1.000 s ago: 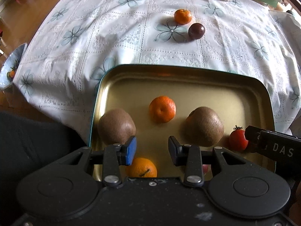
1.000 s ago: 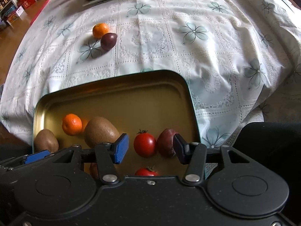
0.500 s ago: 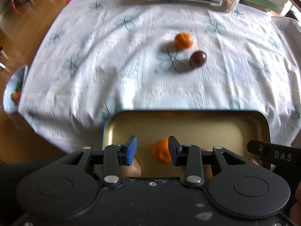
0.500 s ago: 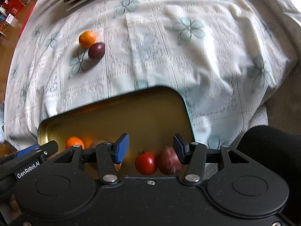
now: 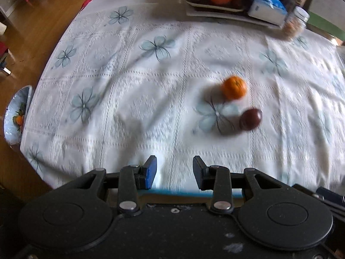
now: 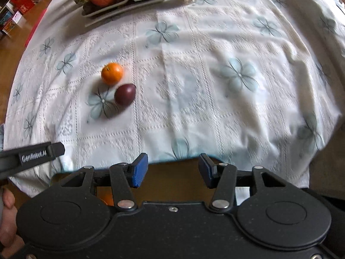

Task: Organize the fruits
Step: 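Lift both grippers from the tray and move toward the last orange and plum, then close right gripper on the last dark red plum, then close left gripper on the orange while right gripper holds the plum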

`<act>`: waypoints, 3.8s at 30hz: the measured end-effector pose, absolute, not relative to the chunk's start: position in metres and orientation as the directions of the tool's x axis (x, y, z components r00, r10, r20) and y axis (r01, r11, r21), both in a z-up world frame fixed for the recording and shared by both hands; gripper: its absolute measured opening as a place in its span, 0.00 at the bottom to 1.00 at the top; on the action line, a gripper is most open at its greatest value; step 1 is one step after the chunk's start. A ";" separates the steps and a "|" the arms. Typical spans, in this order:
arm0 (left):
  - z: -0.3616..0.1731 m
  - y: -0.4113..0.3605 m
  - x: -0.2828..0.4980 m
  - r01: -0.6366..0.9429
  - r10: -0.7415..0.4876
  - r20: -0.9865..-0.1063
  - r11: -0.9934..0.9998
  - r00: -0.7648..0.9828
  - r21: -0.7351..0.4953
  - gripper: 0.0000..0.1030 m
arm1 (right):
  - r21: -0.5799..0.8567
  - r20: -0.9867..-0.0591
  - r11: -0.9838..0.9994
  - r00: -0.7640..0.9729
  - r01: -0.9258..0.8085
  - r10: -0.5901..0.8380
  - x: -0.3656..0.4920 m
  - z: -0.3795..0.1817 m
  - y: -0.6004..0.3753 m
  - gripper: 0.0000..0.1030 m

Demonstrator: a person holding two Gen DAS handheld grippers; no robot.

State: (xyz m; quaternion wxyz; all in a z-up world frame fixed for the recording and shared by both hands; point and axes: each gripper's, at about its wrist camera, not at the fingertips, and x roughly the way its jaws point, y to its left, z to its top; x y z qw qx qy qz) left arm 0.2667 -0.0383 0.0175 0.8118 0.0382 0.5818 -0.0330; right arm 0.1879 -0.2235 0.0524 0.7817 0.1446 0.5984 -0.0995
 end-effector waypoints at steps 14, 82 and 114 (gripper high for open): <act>-0.004 -0.030 0.346 -0.002 0.079 -0.934 0.997 0.348 0.083 0.38 | 0.119 -0.958 0.946 0.284 0.303 0.029 0.246 0.032 -0.203 0.56; -0.027 -0.133 0.365 0.152 -0.128 -0.904 0.986 0.408 -0.071 0.39 | 0.050 -0.968 0.865 0.239 0.500 -0.082 0.250 0.029 -0.284 0.43; -0.001 -0.102 0.326 0.132 -0.109 -0.928 0.989 0.355 -0.066 0.40 | 0.025 -0.988 0.853 0.145 0.521 -0.060 0.252 0.016 -0.288 0.43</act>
